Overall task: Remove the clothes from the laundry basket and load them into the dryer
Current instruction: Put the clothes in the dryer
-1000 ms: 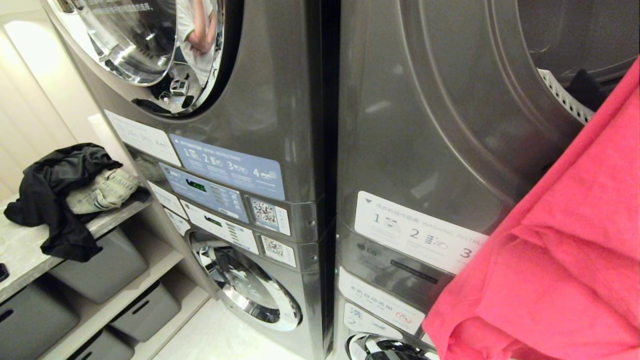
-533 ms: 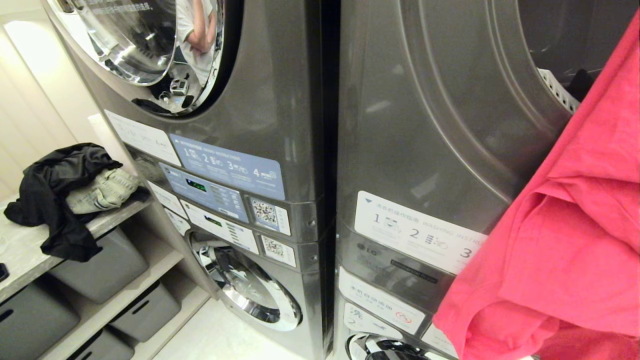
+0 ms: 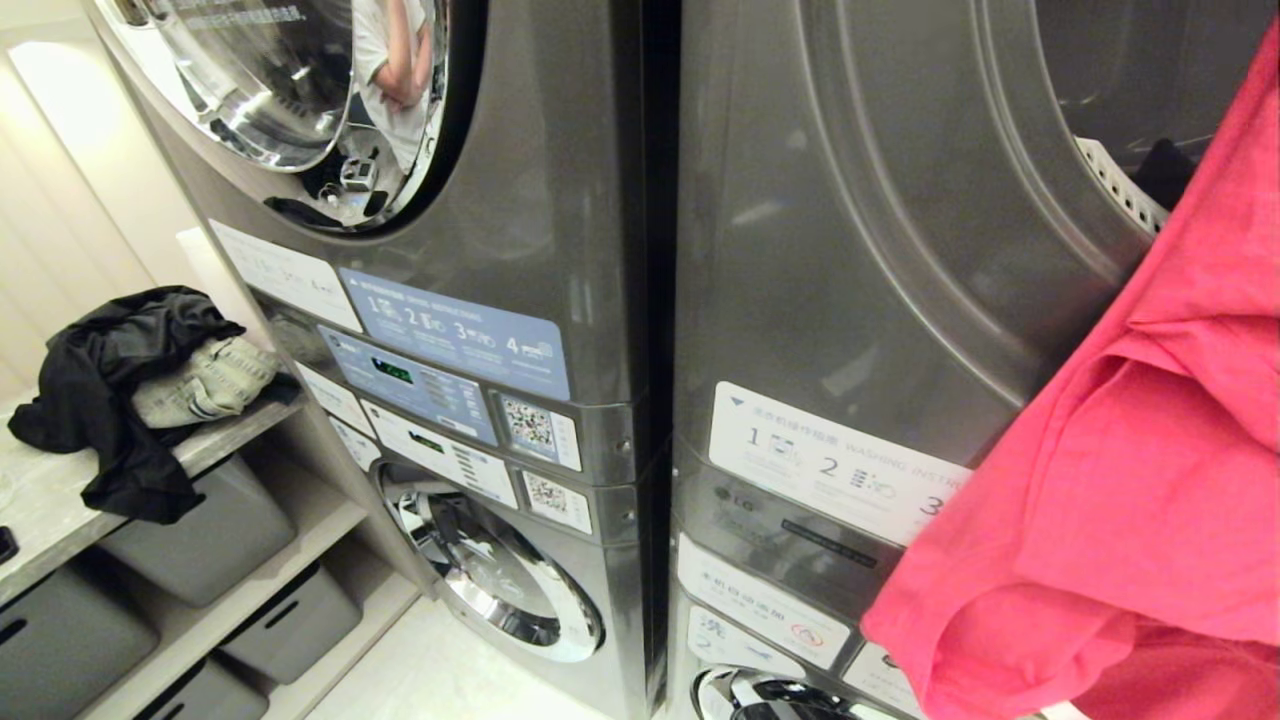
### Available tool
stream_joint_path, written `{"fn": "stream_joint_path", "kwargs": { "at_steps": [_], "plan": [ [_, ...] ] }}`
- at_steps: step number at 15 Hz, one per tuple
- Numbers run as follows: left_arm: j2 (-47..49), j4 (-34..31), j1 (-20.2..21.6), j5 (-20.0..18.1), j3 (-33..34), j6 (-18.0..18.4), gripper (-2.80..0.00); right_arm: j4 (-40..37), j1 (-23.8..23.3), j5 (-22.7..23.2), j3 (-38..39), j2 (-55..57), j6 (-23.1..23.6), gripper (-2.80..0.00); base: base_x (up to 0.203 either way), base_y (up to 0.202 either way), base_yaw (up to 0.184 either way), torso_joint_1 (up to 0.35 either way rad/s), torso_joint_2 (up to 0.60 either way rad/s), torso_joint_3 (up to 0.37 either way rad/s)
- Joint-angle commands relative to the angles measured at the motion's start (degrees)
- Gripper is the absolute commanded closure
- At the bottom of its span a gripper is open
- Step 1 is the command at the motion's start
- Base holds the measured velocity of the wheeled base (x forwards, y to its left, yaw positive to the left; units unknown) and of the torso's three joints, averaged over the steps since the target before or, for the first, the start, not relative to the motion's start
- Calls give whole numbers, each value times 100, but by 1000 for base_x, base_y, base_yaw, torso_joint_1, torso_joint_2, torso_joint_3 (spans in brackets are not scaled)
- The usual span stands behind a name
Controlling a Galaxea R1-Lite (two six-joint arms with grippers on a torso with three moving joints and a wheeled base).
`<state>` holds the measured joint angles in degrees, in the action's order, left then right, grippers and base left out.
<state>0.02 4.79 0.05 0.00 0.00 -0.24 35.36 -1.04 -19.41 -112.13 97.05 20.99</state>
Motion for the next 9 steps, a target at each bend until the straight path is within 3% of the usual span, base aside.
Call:
{"fn": "stream_joint_path", "kwargs": {
  "at_steps": [1,5,9],
  "plan": [
    [-11,4,4,0,192,-2,0,44,-16,-10,0,391,-21,0,0,0,0,0,0,0],
    [-11,6,4,0,193,-3,0,496,-28,-10,-2,914,-55,0,0,0,0,0,0,0],
    [-11,5,4,0,185,-11,0,479,-28,34,7,1155,-285,0,0,0,0,0,0,0]
  ]
}}
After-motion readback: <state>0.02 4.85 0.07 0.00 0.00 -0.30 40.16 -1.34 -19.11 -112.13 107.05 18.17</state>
